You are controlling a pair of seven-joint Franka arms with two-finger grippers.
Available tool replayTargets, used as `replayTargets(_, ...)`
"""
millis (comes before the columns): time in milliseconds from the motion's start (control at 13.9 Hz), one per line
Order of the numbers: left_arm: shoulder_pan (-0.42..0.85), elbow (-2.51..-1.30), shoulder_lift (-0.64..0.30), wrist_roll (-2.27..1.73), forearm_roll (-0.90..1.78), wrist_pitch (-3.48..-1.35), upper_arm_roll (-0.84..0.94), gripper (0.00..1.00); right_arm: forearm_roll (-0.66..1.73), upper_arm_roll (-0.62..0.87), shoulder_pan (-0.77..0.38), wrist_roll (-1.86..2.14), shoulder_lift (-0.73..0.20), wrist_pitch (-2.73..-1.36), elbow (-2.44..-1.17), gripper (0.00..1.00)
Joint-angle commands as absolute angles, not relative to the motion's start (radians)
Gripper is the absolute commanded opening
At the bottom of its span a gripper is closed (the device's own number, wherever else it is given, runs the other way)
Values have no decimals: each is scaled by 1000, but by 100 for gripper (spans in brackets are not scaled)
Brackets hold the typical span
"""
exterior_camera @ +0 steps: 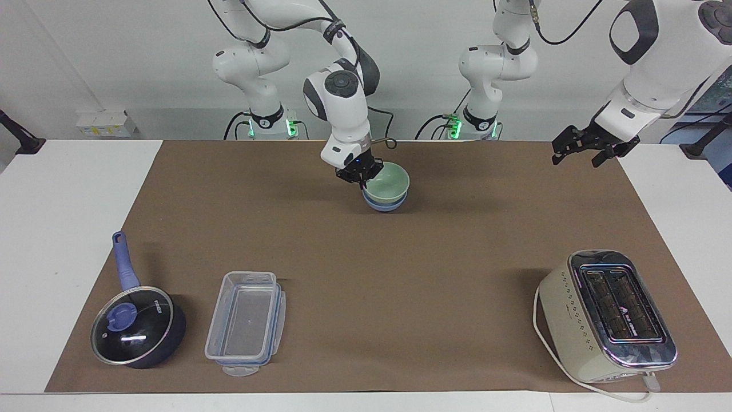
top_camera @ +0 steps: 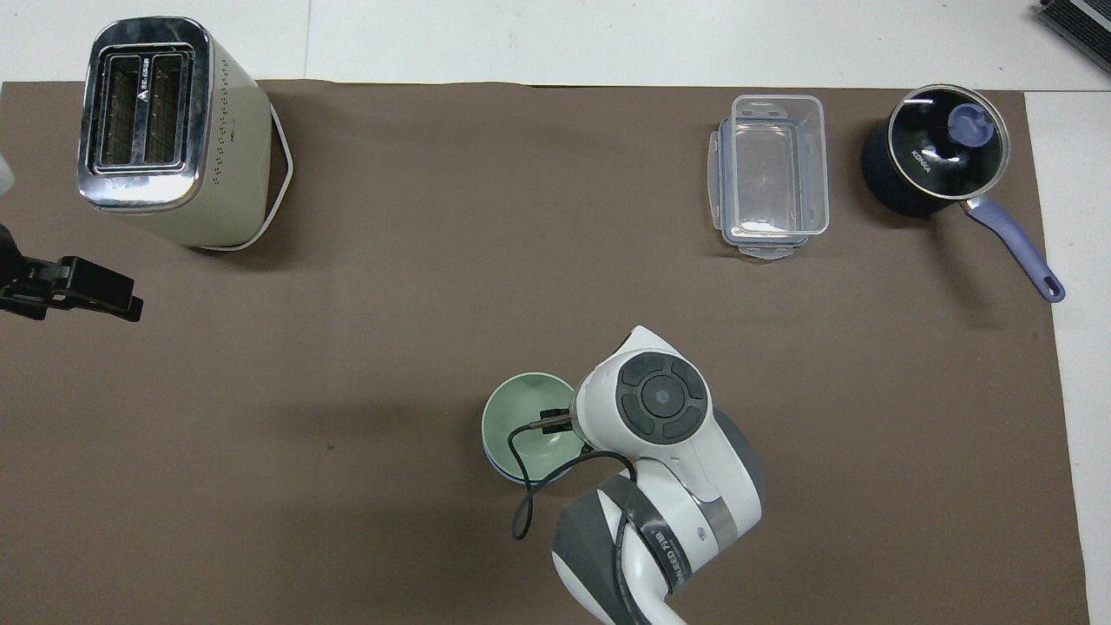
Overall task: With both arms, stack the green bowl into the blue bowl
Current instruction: 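Lower the green bowl into the blue bowl with the right gripper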
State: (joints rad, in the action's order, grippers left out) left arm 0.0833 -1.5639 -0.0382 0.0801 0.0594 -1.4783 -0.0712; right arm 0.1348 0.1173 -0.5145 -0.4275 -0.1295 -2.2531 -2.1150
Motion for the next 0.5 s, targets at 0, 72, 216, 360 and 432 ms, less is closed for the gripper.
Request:
replayTargets(0,78,-1552,-41,71,46,-1459,-67,100,149,115,-534,-497,-115,-2250,-2131,0)
replayTargets(72,78,-1552,-41,71,46,-1459,-67,100,150,115,-535,-506,-114,-2246,-2131,0)
replayTargets(216,78,-1552,-41,71,45,-1459,-67,100,166,115,-534,-494,-114,-2240,-2132,0)
replayTargets(360,78,-1552,-41,71,46,-1459,-67,100,181,115,-534,-489,-112,-2241,-2140,0)
replayTargets(432,78,-1552,-41,71,45,-1459,-67,100,181,115,-532,-483,-110,-2241,-2144,0)
